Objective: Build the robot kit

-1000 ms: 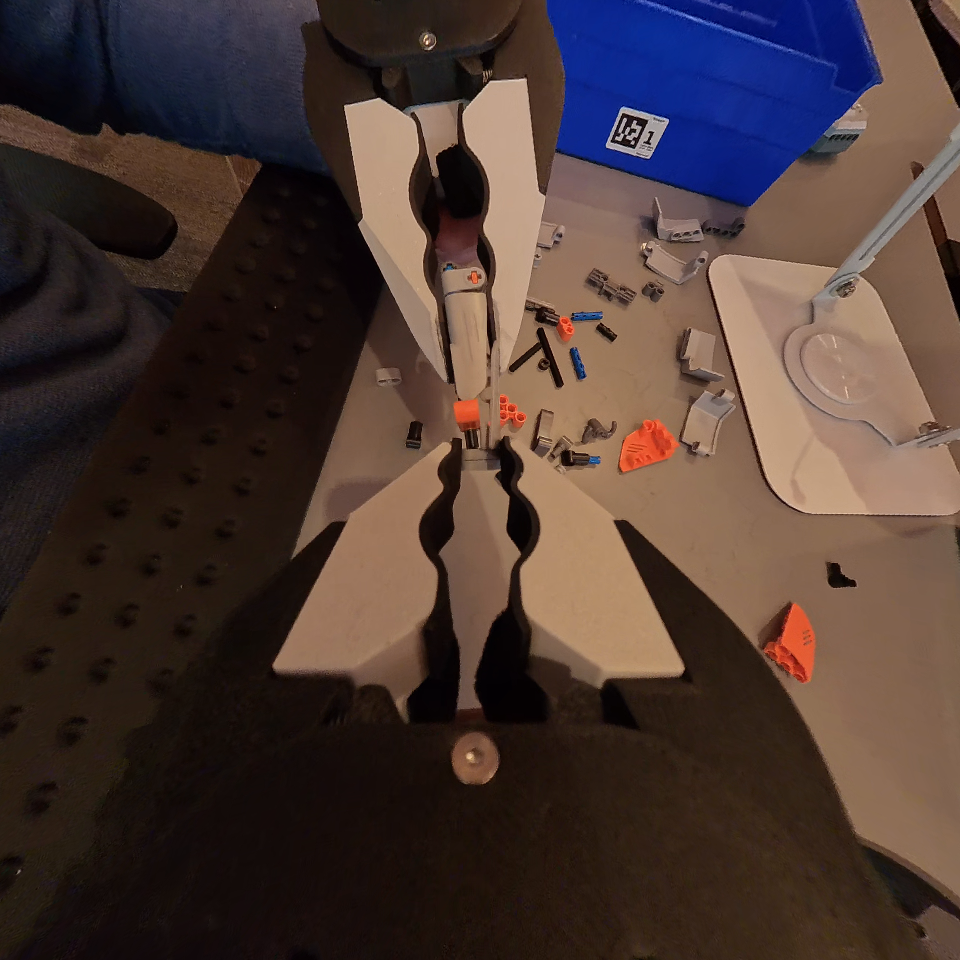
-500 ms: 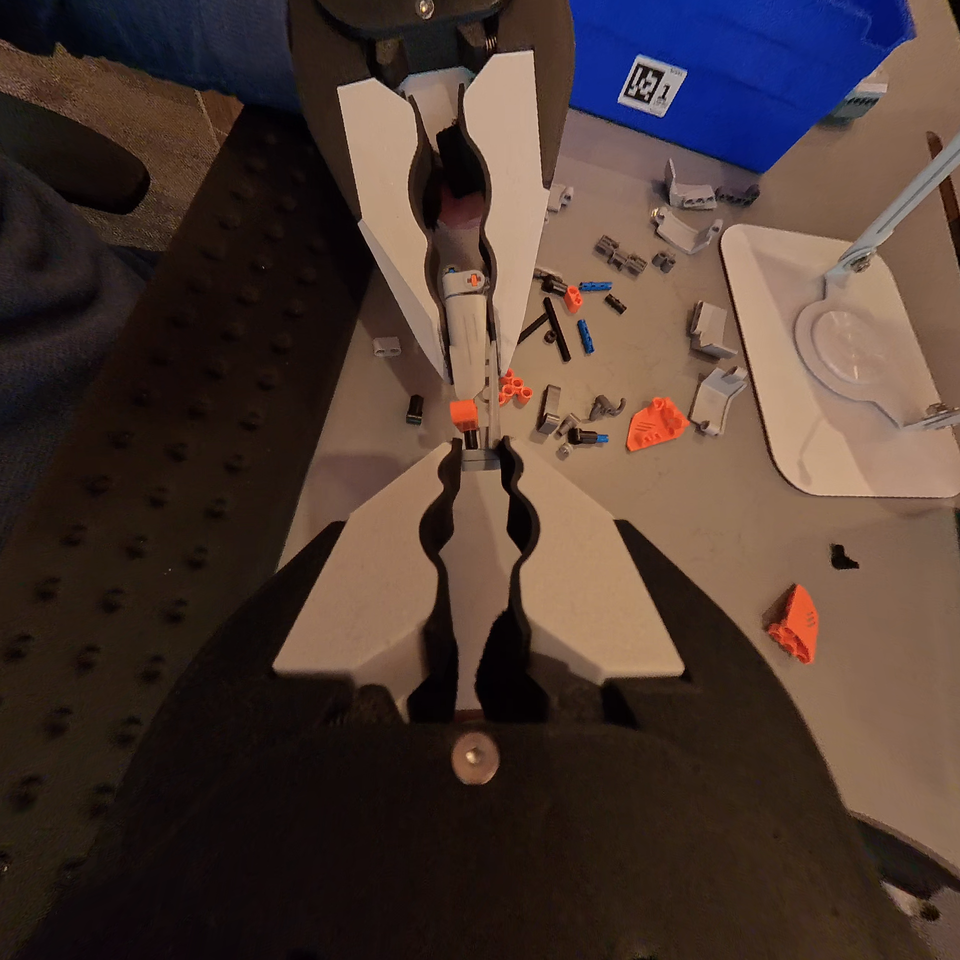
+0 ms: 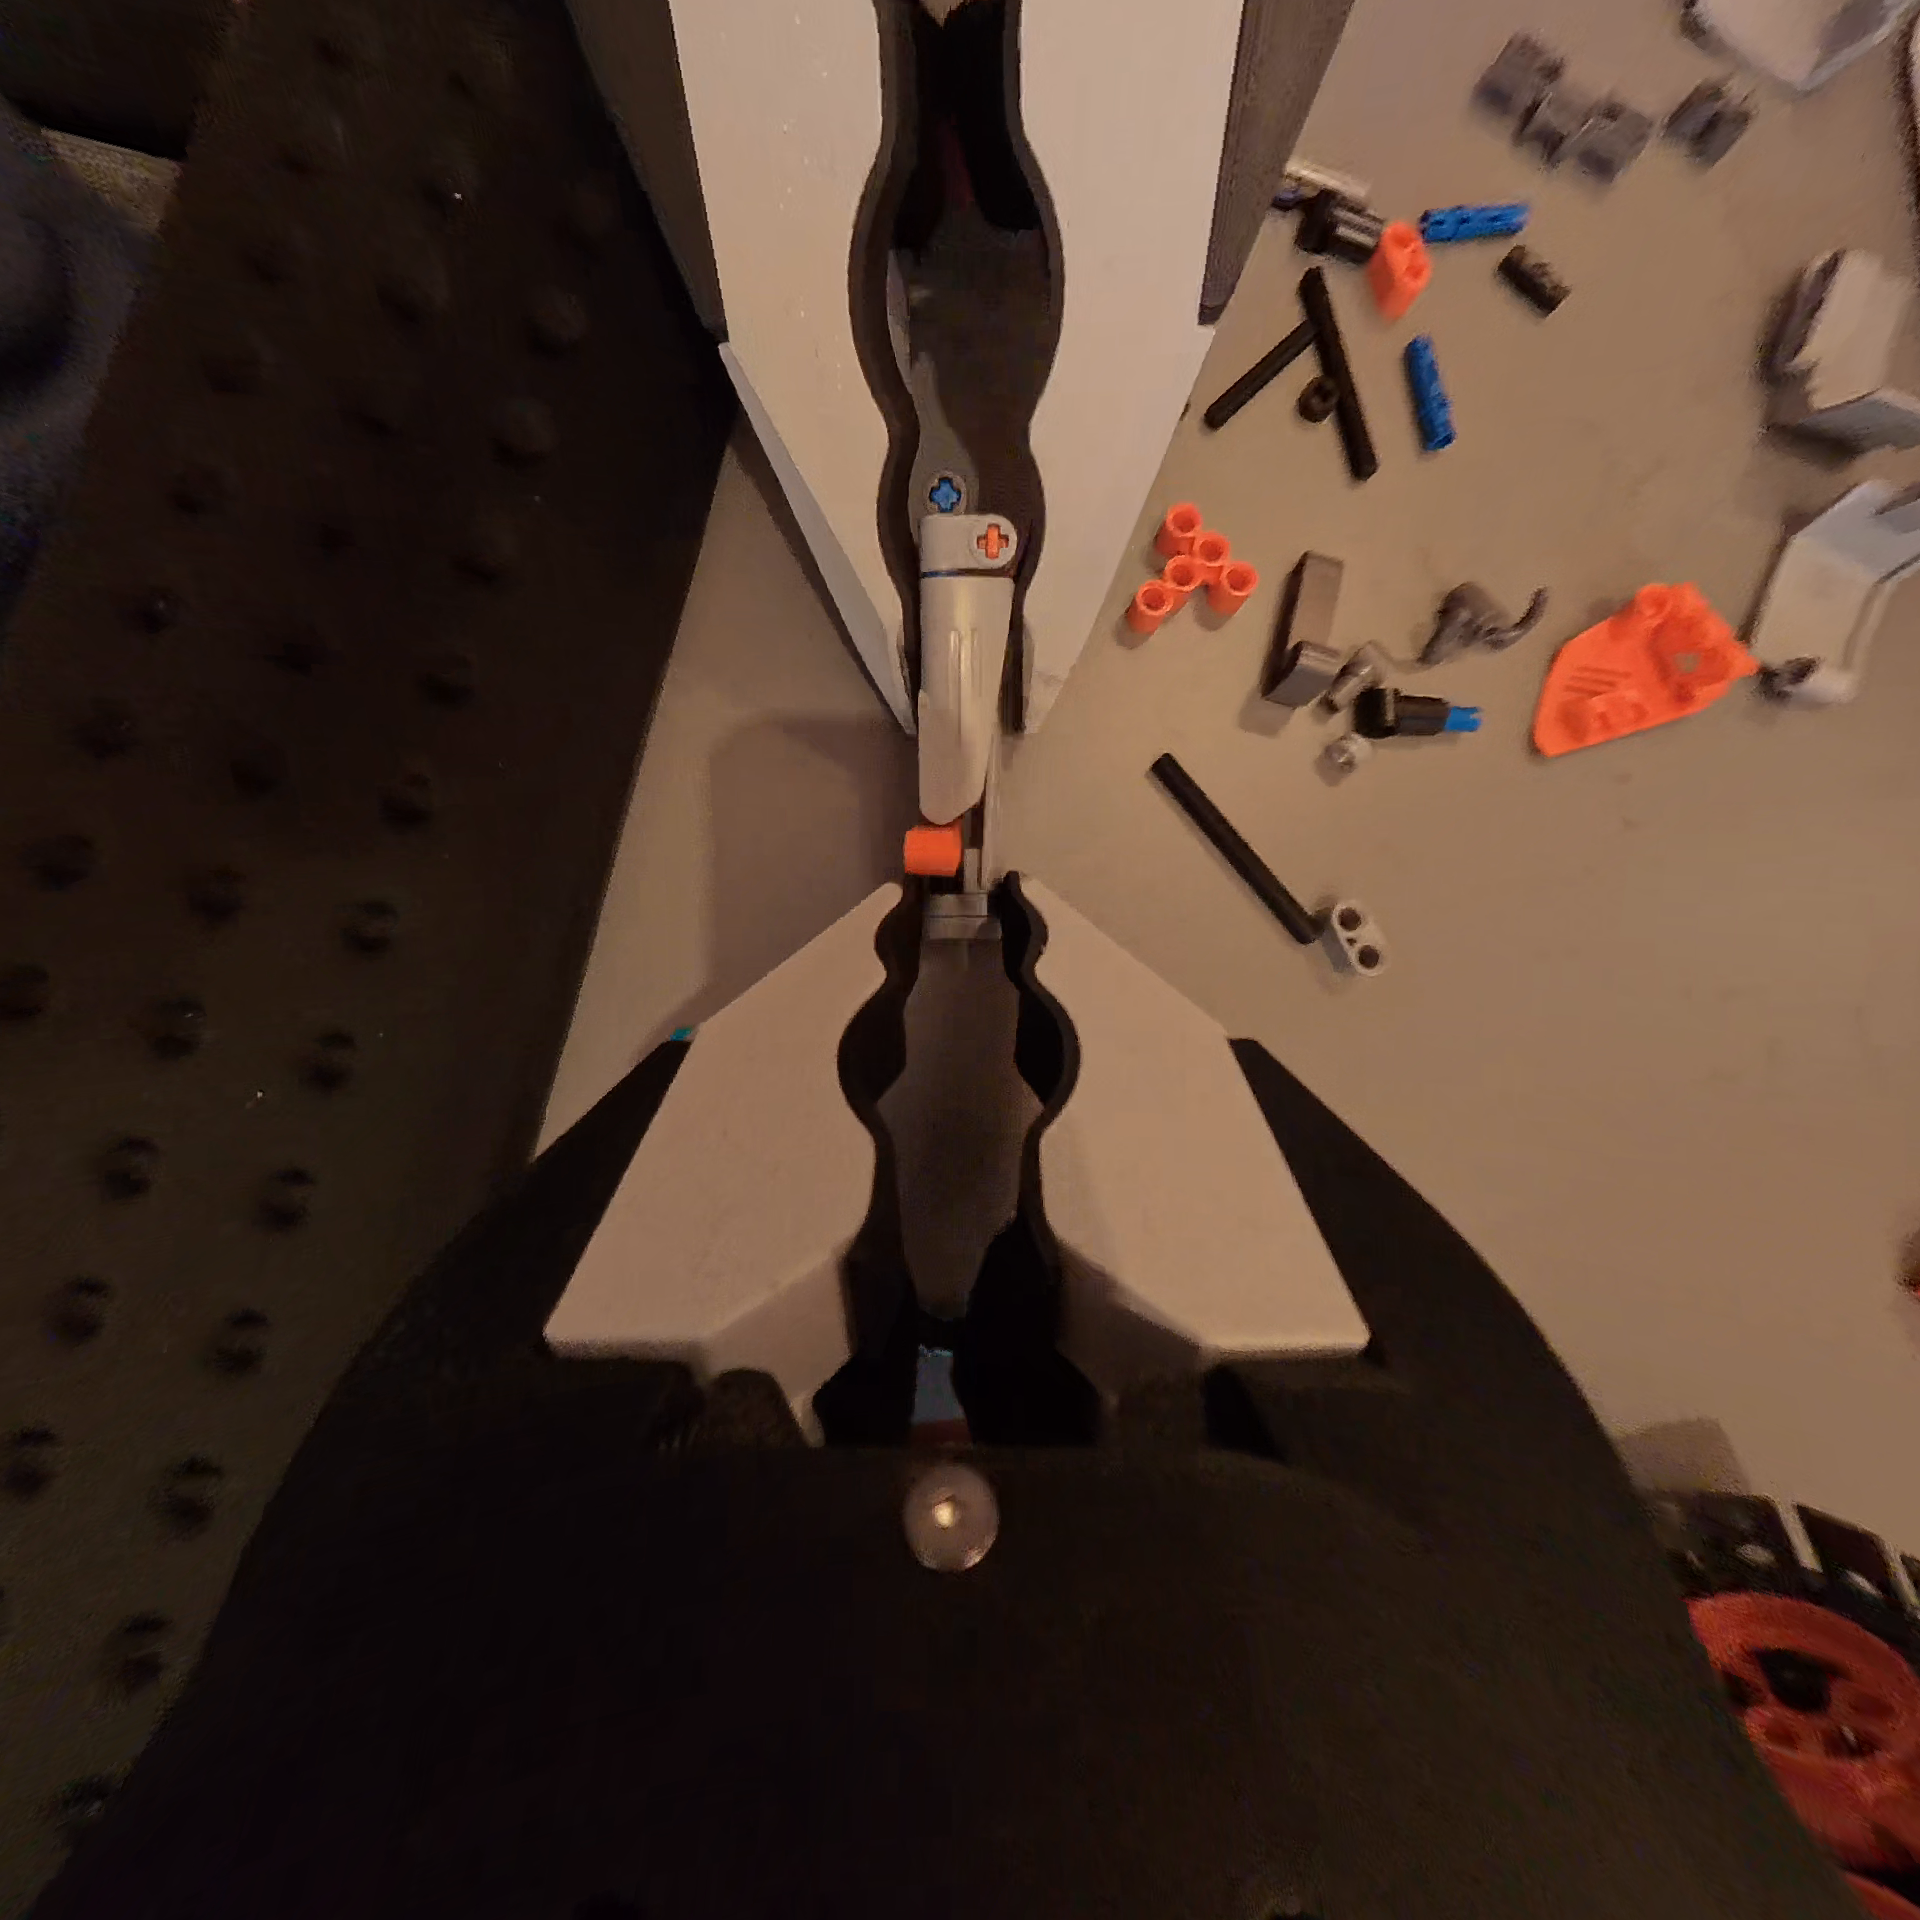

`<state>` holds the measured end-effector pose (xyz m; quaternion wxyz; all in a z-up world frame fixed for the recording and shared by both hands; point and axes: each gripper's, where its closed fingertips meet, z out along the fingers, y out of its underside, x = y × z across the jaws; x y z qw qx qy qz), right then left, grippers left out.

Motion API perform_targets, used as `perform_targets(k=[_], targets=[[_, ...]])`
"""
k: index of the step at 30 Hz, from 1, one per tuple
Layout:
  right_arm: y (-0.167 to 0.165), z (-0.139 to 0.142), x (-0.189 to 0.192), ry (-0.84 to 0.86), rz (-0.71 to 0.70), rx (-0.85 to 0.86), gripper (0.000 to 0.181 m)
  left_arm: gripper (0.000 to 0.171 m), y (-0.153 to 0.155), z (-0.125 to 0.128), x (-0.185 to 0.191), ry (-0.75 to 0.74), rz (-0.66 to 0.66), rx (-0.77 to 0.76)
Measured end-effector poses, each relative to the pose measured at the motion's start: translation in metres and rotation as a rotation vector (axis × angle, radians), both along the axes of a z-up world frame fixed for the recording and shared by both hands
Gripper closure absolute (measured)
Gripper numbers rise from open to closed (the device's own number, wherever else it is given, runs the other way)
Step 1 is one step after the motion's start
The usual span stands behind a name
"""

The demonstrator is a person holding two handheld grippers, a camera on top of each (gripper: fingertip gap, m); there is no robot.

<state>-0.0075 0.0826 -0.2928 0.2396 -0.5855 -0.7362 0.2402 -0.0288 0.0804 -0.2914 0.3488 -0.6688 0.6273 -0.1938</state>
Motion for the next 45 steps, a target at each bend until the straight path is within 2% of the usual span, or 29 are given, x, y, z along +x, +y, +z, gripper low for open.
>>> perform_targets(k=[4, 8, 17, 24, 32, 39, 45], targets=[[-0.001, -0.001, -0.001, 0.0, -0.001, -0.038, 0.169, 0.157, 0.0, -0.002, -0.001, -0.017, 0.003, -0.047], [-0.002, 0.0, 0.001, 0.0, 0.0, -0.052, 0.162, 0.157, 0.002, -0.002, -0.002, -0.02, 0.011, -0.038], [0.004, 0.001, 0.01, -0.011, -0.021, -0.036, 0.162, 0.156, 0.004, -0.002, -0.006, -0.021, 0.022, -0.037], [0.004, 0.0, 0.009, -0.006, -0.025, -0.033, 0.168, 0.143, 0.004, -0.001, -0.01, -0.019, 0.024, -0.055], [0.002, 0.0, 0.008, 0.005, -0.022, -0.06, 0.168, 0.154, 0.001, -0.002, -0.013, 0.003, 0.026, -0.054], [0.001, 0.0, 0.005, 0.013, -0.019, -0.074, 0.169, 0.155, 0.003, 0.001, -0.012, 0.051, -0.037, 0.195], [0.001, 0.0, 0.005, 0.017, -0.024, -0.071, 0.169, 0.156, 0.007, 0.003, -0.013, 0.069, -0.069, 0.345]])
